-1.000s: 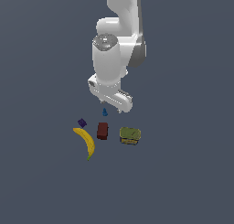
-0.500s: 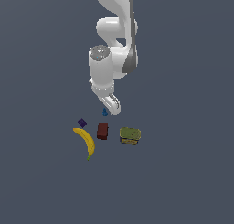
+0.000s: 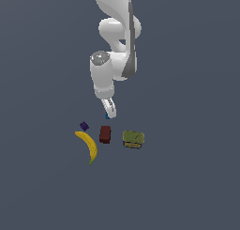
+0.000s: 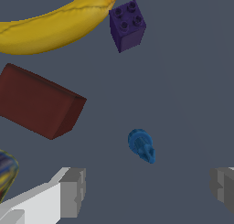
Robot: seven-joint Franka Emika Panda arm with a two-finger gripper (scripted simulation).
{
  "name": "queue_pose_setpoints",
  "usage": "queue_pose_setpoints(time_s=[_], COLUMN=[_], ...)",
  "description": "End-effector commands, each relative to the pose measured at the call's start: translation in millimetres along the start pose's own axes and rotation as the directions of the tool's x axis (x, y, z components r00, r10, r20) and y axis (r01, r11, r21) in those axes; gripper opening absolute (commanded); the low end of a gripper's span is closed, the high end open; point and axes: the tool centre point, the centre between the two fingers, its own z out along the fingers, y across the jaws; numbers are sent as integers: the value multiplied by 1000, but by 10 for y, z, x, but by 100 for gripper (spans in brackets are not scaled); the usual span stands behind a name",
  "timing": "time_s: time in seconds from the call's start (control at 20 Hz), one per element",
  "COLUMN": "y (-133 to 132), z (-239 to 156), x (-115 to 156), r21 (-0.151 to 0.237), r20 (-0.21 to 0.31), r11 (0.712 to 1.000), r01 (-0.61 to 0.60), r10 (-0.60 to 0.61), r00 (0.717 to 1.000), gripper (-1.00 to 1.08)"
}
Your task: Pick up a designated object from a clutter of objects.
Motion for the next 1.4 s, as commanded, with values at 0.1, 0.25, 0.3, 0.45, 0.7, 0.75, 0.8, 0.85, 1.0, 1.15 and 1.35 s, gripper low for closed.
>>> queue_pose_setpoints(time_s=[0.1, 0.25, 0.3, 0.45, 0.7, 0.75, 0.8, 0.85, 1.0, 1.15, 1.35], y=[80, 101, 103, 97, 103, 105, 105, 107, 109, 111, 108], z=[60, 75, 76, 80, 179, 212, 248, 289, 418, 511, 576], x=[2, 2, 3, 1, 1, 1, 0, 1, -1, -1, -1], r21=[0, -1, -1, -1, -1, -1, -1, -1, -1, -1, -1], r20=[-2, -3, -3, -2, -3, -3, -3, -3, -3, -3, -3], r11=[999, 998, 998, 998, 998, 998, 998, 998, 998, 998, 998], r01=[-51, -63, -64, -59, -60, -61, -61, -62, -63, -64, -64], r10=[51, 63, 64, 59, 60, 61, 61, 62, 63, 64, 64], r00=[999, 998, 998, 998, 998, 998, 998, 998, 998, 998, 998], gripper=[100, 100, 100, 100, 100, 100, 100, 100, 100, 100, 100])
